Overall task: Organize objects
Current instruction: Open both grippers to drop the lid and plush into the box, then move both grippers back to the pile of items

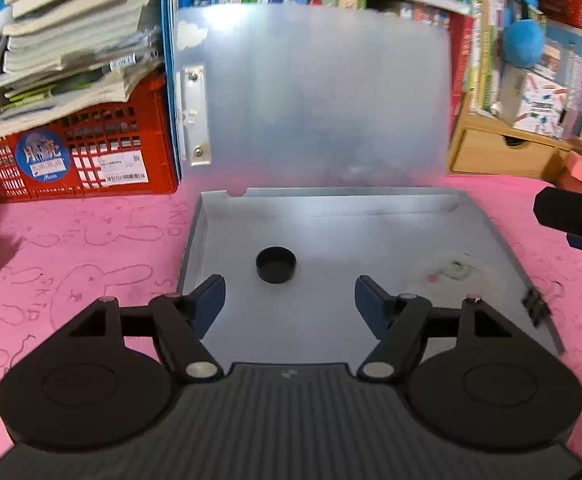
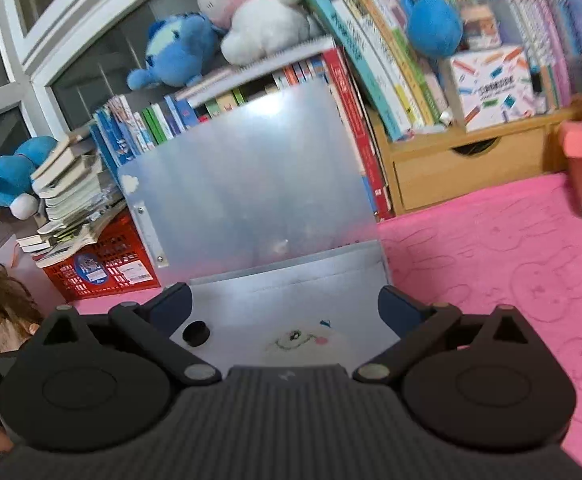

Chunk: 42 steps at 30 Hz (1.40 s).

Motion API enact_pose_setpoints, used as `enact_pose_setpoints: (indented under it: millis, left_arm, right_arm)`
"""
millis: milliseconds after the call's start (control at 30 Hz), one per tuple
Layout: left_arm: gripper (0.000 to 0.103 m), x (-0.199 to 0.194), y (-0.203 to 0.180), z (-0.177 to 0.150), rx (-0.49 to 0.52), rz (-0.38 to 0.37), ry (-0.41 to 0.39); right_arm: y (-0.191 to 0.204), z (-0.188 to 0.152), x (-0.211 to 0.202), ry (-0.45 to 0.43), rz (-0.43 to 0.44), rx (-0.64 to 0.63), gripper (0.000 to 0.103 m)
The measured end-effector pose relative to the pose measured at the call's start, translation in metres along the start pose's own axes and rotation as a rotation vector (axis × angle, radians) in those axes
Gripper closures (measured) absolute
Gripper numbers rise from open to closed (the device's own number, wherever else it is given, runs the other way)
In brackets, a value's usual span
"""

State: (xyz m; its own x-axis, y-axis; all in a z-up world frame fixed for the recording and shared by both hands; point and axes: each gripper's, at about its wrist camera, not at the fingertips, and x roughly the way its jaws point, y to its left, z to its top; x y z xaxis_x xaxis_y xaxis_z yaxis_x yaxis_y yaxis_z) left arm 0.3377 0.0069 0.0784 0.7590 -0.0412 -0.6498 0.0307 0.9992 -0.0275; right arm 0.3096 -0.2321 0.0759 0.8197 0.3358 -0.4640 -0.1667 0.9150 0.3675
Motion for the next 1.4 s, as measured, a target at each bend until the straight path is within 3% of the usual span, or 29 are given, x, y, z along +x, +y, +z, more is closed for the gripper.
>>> enact_pose_setpoints:
  millis: [300,667,900,1400]
  left_arm:
    - [0.019,-0.068,-0.011,-0.028,0.054,-0.032,-0.052]
    - [0.018,-0.139,-0.017,-0.084,0.035,-0.182,-0.092]
    - [0.018,-0.163,-0.017,-0.118,0.015,-0.23,-0.095]
    - [0.017,-0.205,-0.006,-0.185,0.036,-0.164,-0.172]
  right_arm:
    - [0.011,-0.028,-0.063,-0.036,0.013,-0.023,0.0]
    - [0.021,-0.079,-0.126,-0.081,-0.011,-0.124,0.0]
    - [0.026,-0.119,-0.15,-0.089,-0.015,-0.161,0.0]
    - [0.05,-0.185,-0.179,-0.077,-0.057,-0.295,0.0]
